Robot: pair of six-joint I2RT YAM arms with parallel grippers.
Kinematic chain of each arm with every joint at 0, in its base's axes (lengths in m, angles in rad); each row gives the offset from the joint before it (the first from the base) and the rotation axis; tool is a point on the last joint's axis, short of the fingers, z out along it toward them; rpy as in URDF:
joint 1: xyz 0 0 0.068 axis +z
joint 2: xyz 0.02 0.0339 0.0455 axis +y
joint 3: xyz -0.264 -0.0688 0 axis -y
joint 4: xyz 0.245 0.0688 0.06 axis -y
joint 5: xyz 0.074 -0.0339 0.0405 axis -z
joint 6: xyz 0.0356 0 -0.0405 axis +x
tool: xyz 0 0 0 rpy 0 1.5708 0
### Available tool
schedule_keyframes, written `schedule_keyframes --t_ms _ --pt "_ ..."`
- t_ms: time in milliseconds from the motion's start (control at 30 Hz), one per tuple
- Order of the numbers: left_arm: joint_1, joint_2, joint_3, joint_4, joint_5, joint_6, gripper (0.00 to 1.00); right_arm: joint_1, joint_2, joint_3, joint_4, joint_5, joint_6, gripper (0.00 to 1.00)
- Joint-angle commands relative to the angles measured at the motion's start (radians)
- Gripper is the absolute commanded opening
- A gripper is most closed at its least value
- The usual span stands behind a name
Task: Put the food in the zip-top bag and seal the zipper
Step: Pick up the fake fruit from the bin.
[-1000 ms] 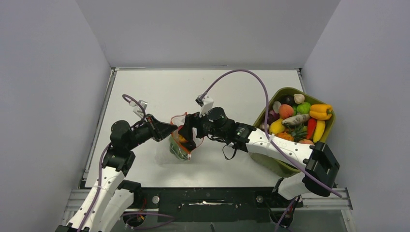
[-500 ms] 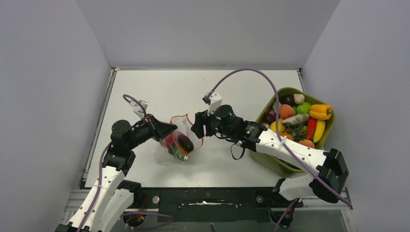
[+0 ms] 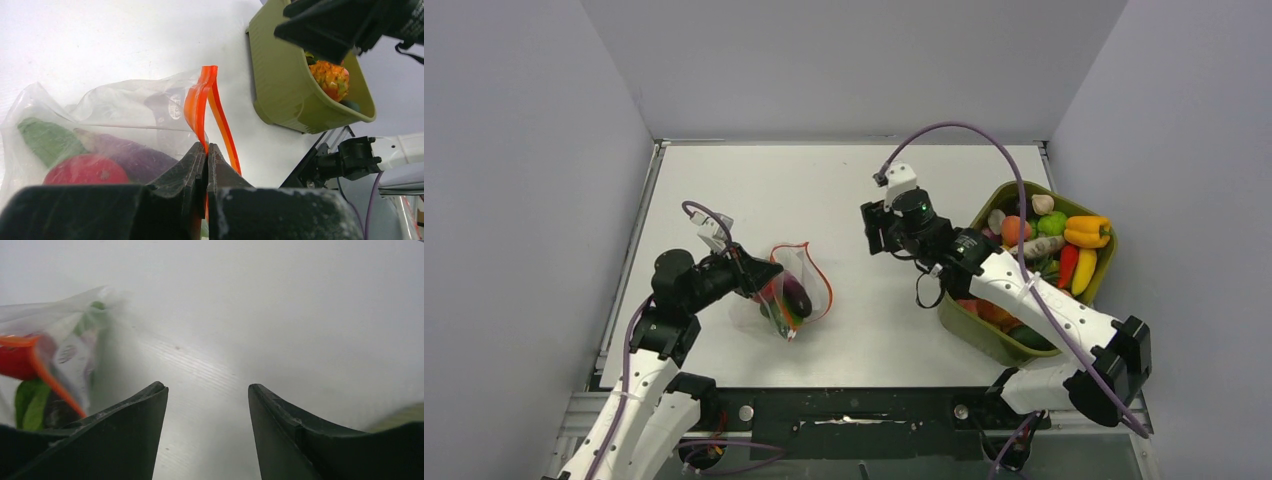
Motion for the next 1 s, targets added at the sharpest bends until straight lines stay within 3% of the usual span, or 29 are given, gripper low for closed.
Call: schedule_keyframes --t_ms 0,567,967 --pt "-0.003 -0.028 0.039 0.014 -0.011 0.047 0.00 -0.096 -0.061 0.051 -0.085 0.178 -0.055 0.60" --pt "-0.003 -0.017 0.033 0.036 0.028 0.046 0.00 -0.510 -0.032 0.040 -0.139 0.257 -0.147 0.61" --pt "-0.003 -0.014 0.031 0.036 0.025 0.045 0.00 -0.668 0.063 0.020 -0.116 0.263 -0.180 0.69"
